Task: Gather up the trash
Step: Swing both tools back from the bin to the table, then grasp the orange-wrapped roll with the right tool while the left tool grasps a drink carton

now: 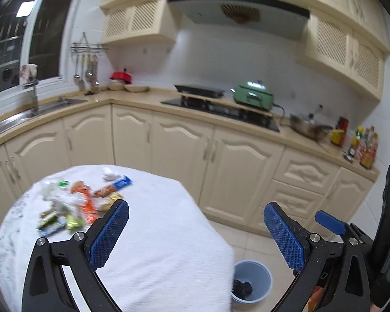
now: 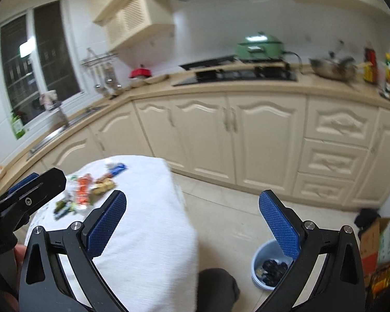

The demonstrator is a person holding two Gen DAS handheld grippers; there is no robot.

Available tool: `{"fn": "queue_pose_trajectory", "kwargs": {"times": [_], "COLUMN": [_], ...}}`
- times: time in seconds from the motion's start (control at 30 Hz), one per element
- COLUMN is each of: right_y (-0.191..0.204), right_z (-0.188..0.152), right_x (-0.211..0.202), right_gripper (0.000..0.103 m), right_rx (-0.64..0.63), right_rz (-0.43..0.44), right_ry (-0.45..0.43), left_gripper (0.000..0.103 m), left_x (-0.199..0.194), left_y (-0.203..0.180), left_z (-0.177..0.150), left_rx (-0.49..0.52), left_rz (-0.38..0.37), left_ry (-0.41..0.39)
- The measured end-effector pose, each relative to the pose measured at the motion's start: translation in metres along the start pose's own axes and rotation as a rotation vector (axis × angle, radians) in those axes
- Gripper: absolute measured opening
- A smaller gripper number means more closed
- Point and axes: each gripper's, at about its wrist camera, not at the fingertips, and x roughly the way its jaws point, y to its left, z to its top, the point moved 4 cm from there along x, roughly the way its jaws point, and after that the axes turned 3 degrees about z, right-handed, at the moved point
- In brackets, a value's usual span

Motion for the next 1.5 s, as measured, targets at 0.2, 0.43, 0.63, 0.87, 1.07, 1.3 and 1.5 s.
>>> {"fn": "queue_pose_trajectory", "kwargs": {"times": [0.2,0.43,0.63,0.87,1.07,1.3,1.5], "right_y": [0.057,0.119,0.16,0.185,0.198,0.211,0.215], "right_z": [0.006,0.006,-0.002,-0.013,-0.026,-0.049,-0.063], "right_x": [0.003,0.009,0.027,0.065,0.103,0.162,0.207], "right_gripper": [0.103,0.103,0.103,0.103,0.103,0.103,0.103], "right_rx": [-0.079,-0.199,-0.29,-0.332,-0.339,-0.338,-0.313], "right_rz": [0.062,0.121,0.16,0.203,0.22,0.242,0.26], "right_ry": [-0.018,-0.025,-0.004,0.064,0.143,0.278,0.377], "left_gripper": [0.102,0.102,0.102,0.102,0.102,0.102,0.102], "left_x": [-0.058,-0.102,-0.116,-0.08,-0.033,0.042,0.124], "left_y": [0.035,0.066,0.084,0.094,0.101,0.129,0.159], "left_z": [-0.017,-0.043,-0.065,-0.067,-0.057,-0.039,-0.014], "left_rx": [-0.026,-0.026,-0.048,-0.062,-0.063,-0.049,0.001], "left_rz": [0.088,0.25,0.358,0.426,0.437,0.431,0.397], "left_ry": [-0.072,-0.133,-0.122,-0.055,0.018,0.144,0.252]}}
